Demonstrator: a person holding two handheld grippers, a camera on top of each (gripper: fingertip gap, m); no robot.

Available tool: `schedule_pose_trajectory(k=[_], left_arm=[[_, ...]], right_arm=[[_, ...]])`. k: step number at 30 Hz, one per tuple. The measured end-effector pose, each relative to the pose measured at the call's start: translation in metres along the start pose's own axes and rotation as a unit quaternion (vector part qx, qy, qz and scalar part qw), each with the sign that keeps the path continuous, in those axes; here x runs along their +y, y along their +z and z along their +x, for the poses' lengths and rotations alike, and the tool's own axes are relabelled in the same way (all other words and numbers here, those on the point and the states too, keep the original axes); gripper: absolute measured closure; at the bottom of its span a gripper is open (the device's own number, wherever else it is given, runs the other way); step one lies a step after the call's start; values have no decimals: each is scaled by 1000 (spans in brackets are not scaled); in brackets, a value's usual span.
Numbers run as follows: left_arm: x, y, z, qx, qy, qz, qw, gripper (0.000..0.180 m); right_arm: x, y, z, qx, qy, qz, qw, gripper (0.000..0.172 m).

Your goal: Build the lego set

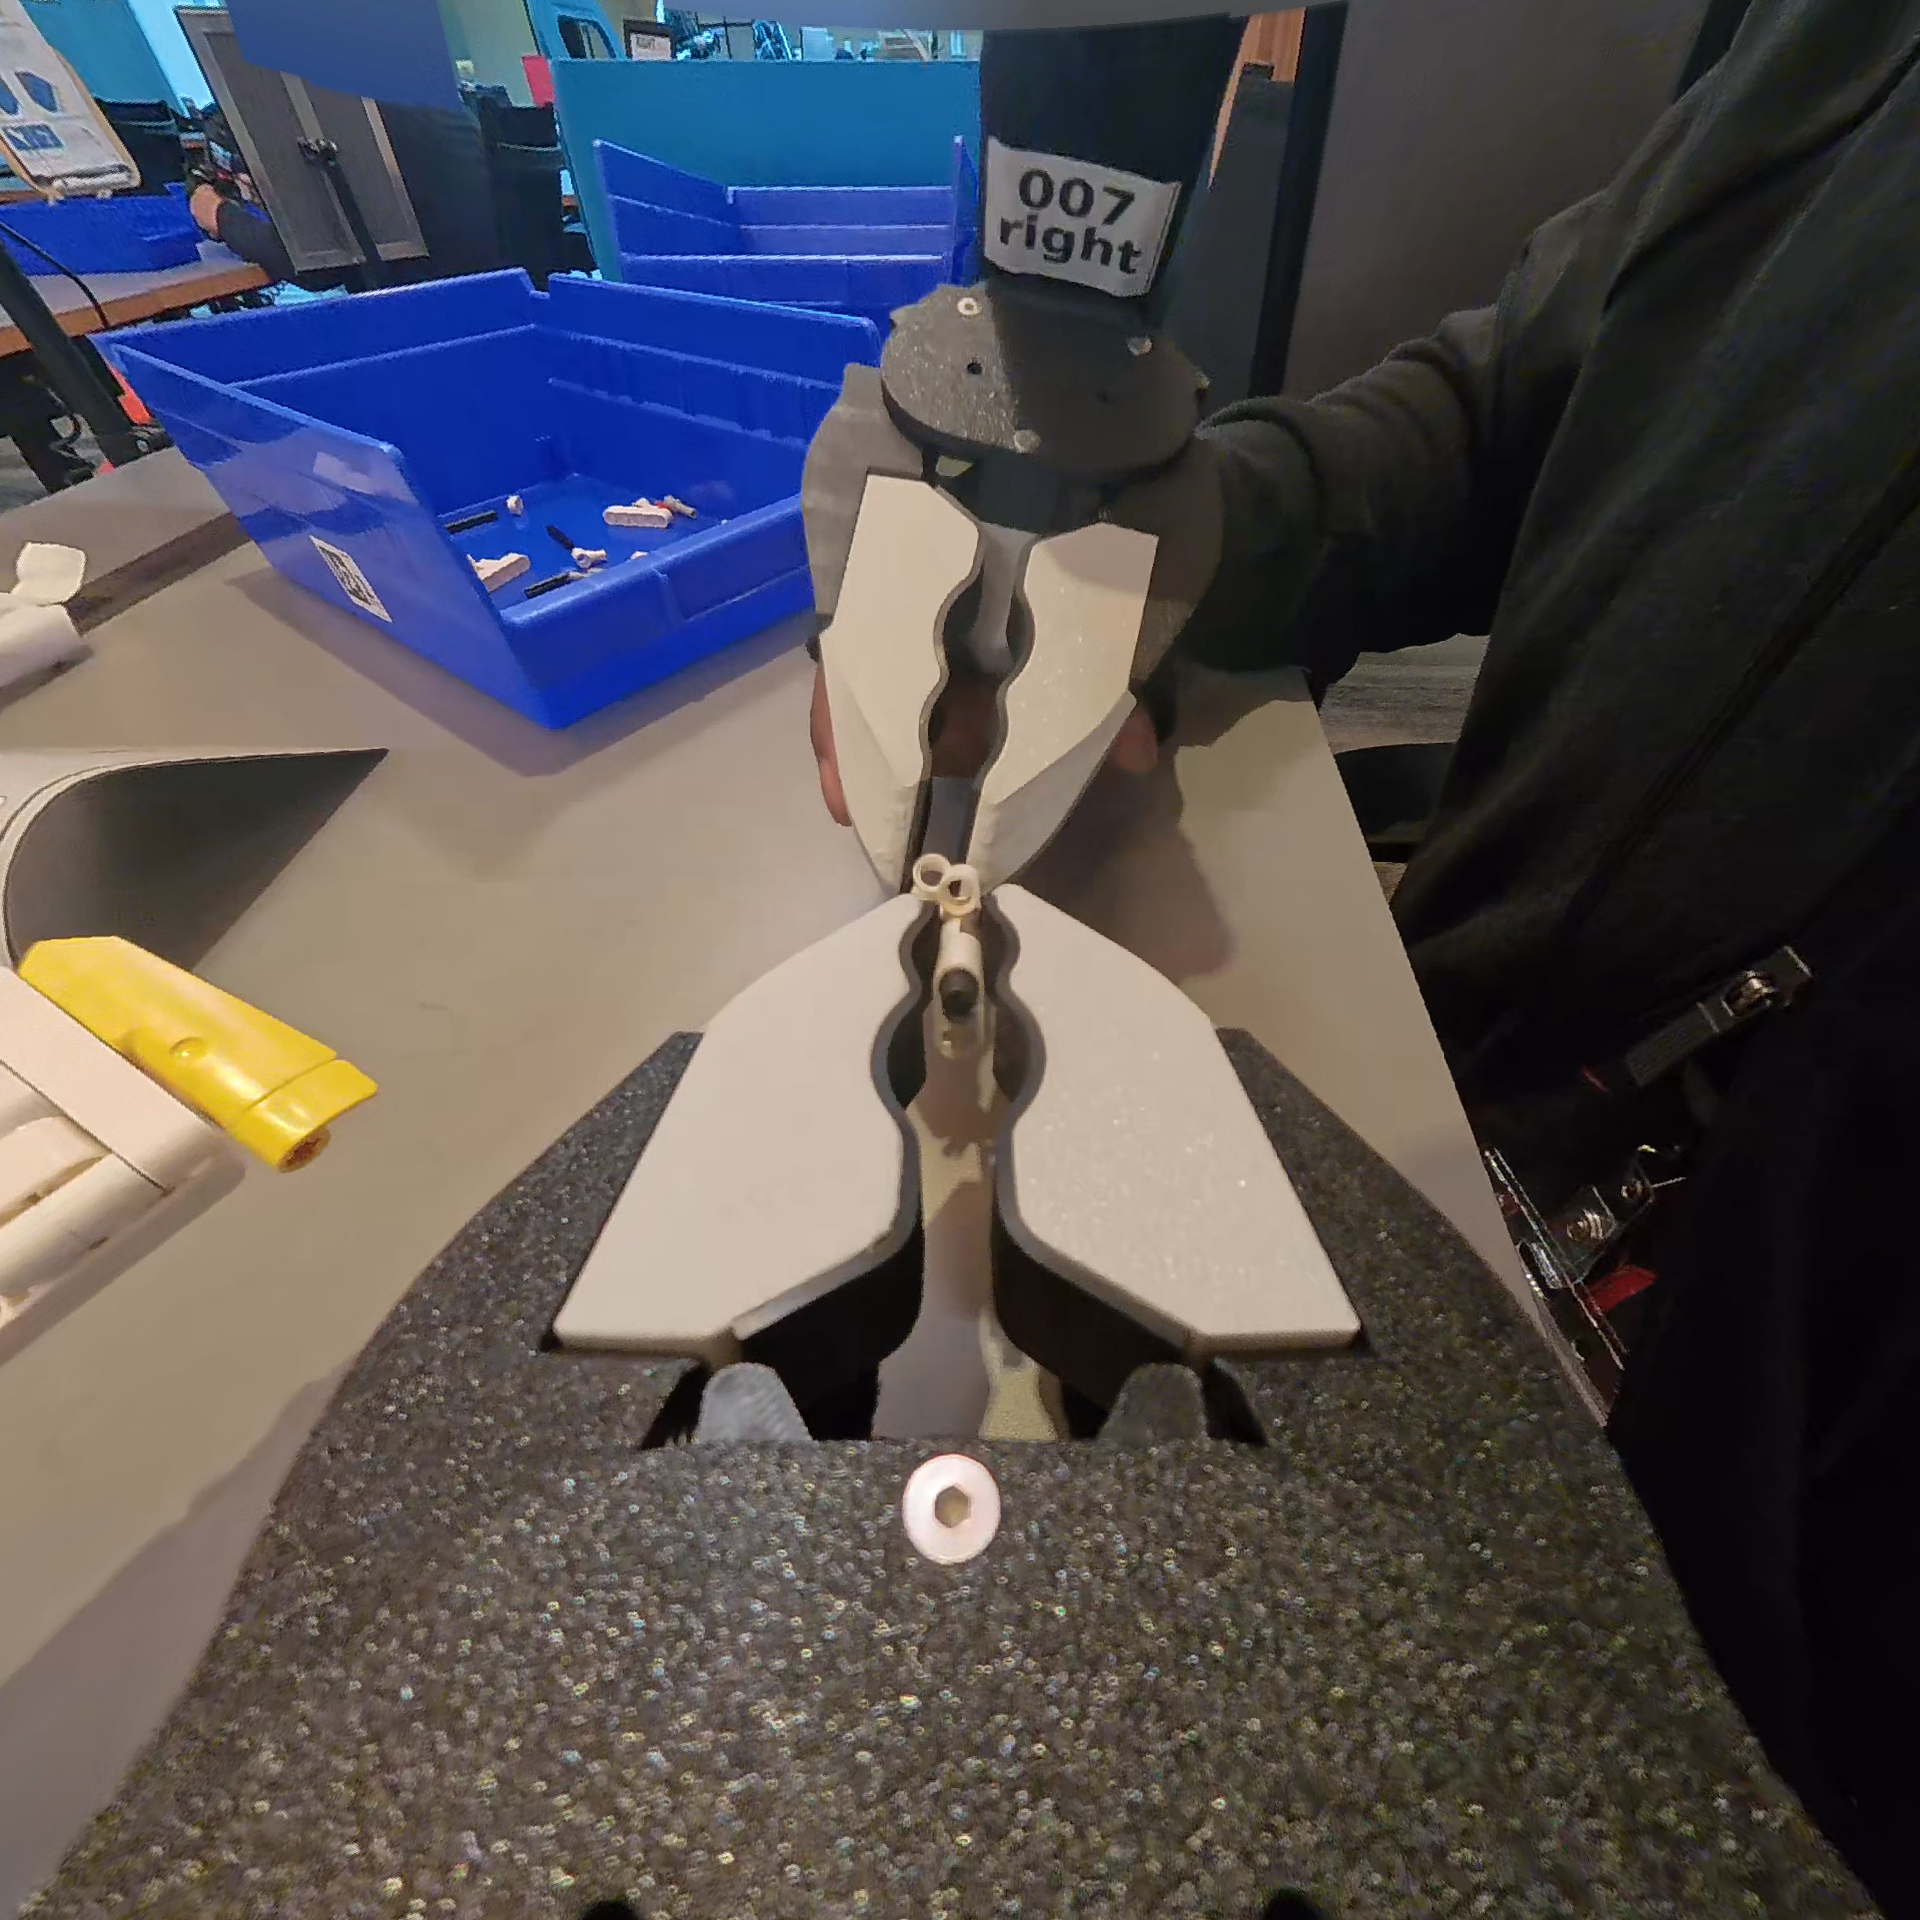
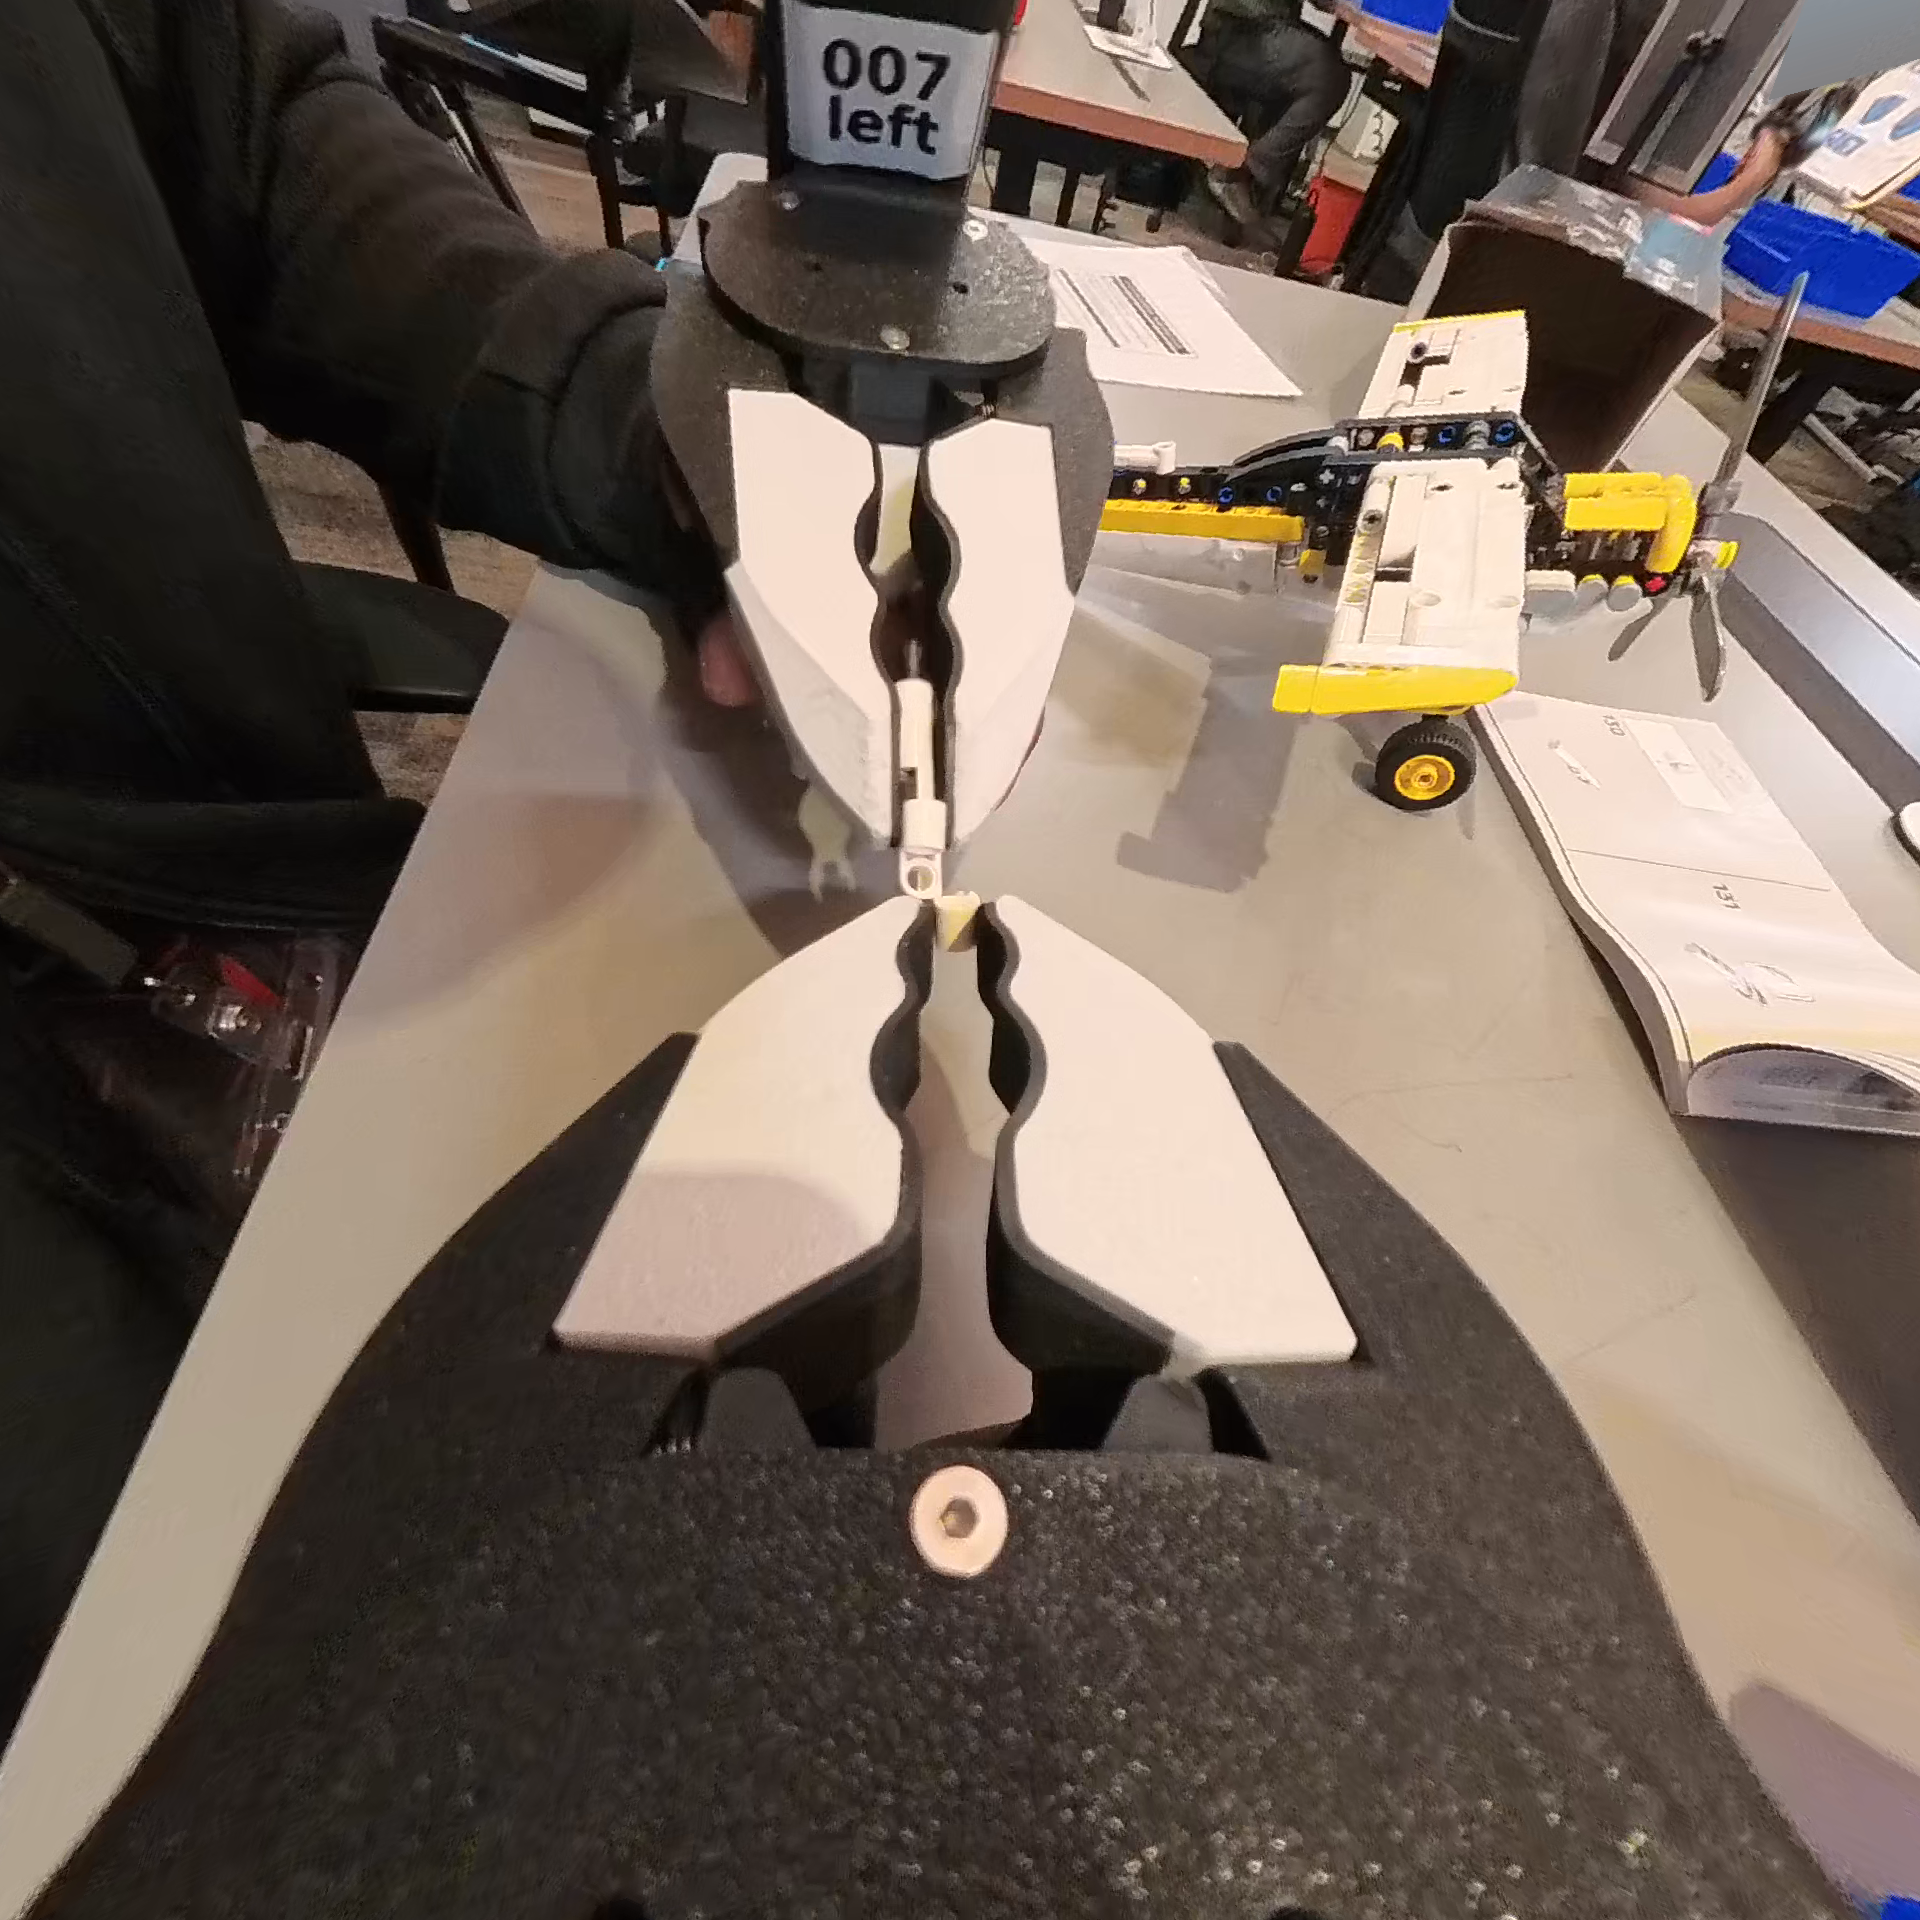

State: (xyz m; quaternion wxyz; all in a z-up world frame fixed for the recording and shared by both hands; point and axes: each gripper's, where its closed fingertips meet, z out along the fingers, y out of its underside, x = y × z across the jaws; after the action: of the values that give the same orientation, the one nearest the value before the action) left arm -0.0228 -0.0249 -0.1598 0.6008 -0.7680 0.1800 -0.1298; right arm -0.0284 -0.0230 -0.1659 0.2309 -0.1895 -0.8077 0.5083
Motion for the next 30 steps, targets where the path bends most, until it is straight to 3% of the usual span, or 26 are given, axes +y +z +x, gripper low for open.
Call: schedule_pose_trajectory(k=[7,19,23,30], left_arm=[[9,7,1,-13,23,-38,999,173],[0,0,-4,-12,-3,1,1000,173],[0,0,-3,-11,2,0,1000,173],[-10,2,2,8,-15,34,999,173]], right_arm=[[-11,1,-2,-2,14,28,1000,165],[-8,-5,1,-1,24,35,999,165],[-21,-13,2,-34,77,100,991,165],[-49,-23,6,-109,198,222,949,165]])
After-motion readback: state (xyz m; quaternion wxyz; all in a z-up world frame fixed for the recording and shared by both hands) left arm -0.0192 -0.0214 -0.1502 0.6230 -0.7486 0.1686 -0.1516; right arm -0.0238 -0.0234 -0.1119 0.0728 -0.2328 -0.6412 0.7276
